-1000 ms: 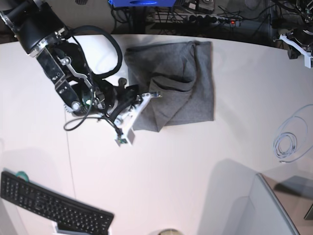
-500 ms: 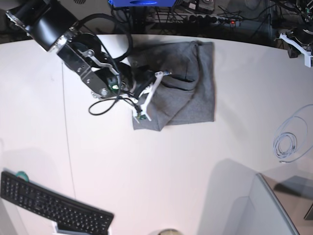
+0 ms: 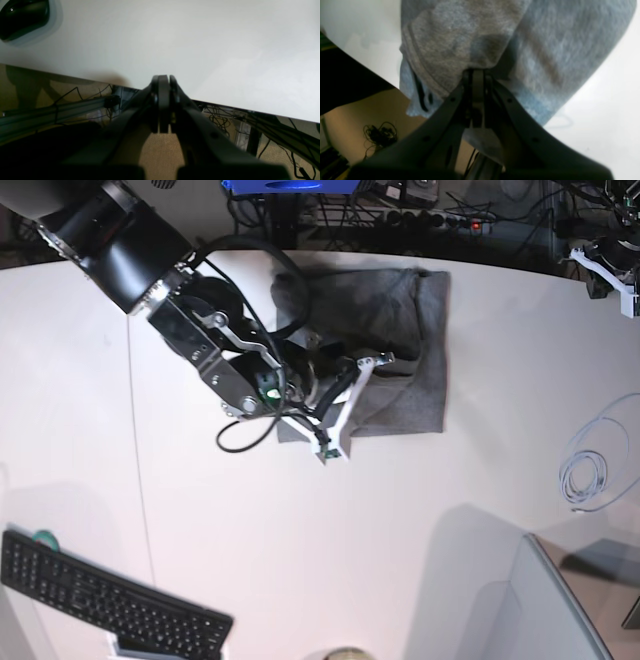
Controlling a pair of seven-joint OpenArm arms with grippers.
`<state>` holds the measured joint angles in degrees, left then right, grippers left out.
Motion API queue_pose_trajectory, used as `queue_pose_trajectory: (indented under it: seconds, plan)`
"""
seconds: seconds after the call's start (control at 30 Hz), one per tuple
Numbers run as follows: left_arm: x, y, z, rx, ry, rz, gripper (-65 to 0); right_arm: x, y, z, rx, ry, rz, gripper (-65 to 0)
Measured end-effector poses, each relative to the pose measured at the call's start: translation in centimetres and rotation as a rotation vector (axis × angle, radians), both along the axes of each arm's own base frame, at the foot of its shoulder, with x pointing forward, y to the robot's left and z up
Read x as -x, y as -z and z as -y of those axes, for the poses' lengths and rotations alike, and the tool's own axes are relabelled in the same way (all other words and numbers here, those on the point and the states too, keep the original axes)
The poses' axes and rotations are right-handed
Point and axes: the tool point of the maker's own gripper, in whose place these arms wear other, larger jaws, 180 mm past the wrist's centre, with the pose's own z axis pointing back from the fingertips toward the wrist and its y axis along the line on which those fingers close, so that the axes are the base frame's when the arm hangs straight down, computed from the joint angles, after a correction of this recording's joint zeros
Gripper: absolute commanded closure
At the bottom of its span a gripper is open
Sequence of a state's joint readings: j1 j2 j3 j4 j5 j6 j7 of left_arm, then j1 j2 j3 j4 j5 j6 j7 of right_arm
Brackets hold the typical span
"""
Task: Layout the t-shirt on the table in an organized manner, then fold the t-shirt properly
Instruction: 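Press and smooth the folded shirt with the right gripper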
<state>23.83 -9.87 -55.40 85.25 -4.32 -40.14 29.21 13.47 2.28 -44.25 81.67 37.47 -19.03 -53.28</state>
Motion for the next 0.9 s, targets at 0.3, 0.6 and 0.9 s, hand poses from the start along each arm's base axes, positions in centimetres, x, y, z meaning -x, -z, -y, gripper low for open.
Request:
queue_pose_trajectory:
  seconds: [0.3, 0.6, 0.9]
  plan:
    - [0.0, 0.0, 0.0, 0.0, 0.0, 0.001, 0.0, -2.4, 0.9, -1.8, 0.043, -0.013, 0.04, 0.0]
    - [0.0, 0.0, 0.0, 0.0, 0.0, 0.0, 0.0, -2.8, 1.0, -6.0, 0.082, -0.144, 0.154, 0.0]
    - [0.0, 0.0, 0.1, 0.002, 0.001, 0.001, 0.0, -6.1, -0.8, -7.6, 0.079, -0.197, 0.361, 0.0]
